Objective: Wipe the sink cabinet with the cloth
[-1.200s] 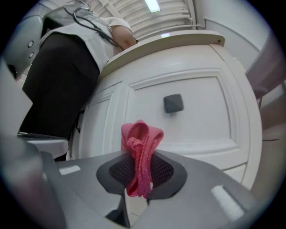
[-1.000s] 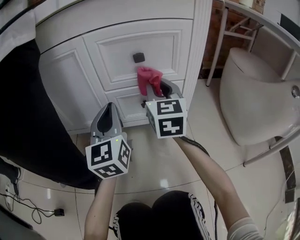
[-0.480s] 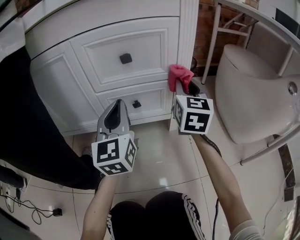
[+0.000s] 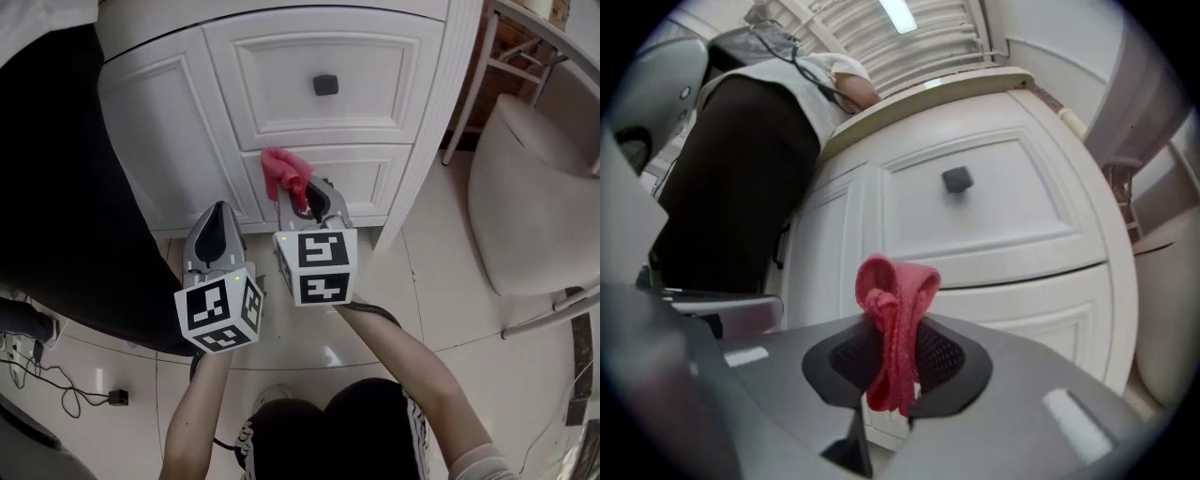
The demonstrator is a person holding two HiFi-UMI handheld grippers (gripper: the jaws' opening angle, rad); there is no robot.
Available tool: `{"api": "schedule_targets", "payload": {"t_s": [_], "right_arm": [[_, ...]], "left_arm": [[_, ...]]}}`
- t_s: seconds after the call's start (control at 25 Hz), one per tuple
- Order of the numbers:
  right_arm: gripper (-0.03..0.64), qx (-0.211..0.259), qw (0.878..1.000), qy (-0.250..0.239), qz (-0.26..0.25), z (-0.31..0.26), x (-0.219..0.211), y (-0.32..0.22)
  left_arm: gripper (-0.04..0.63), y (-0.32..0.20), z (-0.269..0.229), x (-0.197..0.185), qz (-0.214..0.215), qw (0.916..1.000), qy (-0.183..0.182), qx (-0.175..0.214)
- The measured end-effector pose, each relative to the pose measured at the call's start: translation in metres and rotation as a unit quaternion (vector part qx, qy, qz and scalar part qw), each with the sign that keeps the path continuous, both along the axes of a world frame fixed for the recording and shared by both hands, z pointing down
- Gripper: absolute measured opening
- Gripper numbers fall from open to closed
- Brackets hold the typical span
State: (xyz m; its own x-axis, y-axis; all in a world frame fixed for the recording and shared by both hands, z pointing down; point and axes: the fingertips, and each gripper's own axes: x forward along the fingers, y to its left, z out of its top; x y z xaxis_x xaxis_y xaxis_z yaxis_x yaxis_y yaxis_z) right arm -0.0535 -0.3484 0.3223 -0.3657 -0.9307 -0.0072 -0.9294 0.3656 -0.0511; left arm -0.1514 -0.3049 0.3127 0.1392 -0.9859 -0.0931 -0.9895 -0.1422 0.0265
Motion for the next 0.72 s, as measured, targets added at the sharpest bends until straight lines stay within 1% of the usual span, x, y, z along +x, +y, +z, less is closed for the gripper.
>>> {"api": "schedule_targets", "payload": {"t_s": [0.12, 0.16, 0.24, 0.36, 0.56, 0.72], "right_arm": [[0.061, -0.009, 0.999, 0.028, -0.039, 0.018, -0.044, -0.014], [0.061, -0.009, 0.998, 0.038, -0.043, 0.021, -0.049, -0.019], [0.061, -0.004, 0.998, 0.049, -0.034, 0.024, -0.042, -0.029], [0.064, 0.007, 0.999, 0.051, -0.009, 0.022, -0.006, -0.031], [0.063, 0.015, 0.997, 0.027, 0.065, 0.021, 0.089, -0.026], [0.063, 0.019, 0.992, 0.050, 0.116, 0.024, 0.154, -0.025]], "left_arm": [[0.015, -0.004, 0.005, -0.002, 0.007, 0.9999, -0.015, 0.002], [0.015, -0.006, 0.007, -0.002, 0.009, 0.9998, -0.016, 0.002], [0.015, -0.010, 0.011, -0.001, 0.012, 0.9998, -0.014, -0.001], [0.015, -0.014, 0.019, 0.007, 0.018, 0.9998, -0.009, -0.006], [0.015, -0.019, 0.030, 0.032, 0.034, 0.9993, -0.008, -0.016], [0.015, -0.018, 0.036, 0.059, 0.051, 0.9984, -0.016, -0.020]]}}
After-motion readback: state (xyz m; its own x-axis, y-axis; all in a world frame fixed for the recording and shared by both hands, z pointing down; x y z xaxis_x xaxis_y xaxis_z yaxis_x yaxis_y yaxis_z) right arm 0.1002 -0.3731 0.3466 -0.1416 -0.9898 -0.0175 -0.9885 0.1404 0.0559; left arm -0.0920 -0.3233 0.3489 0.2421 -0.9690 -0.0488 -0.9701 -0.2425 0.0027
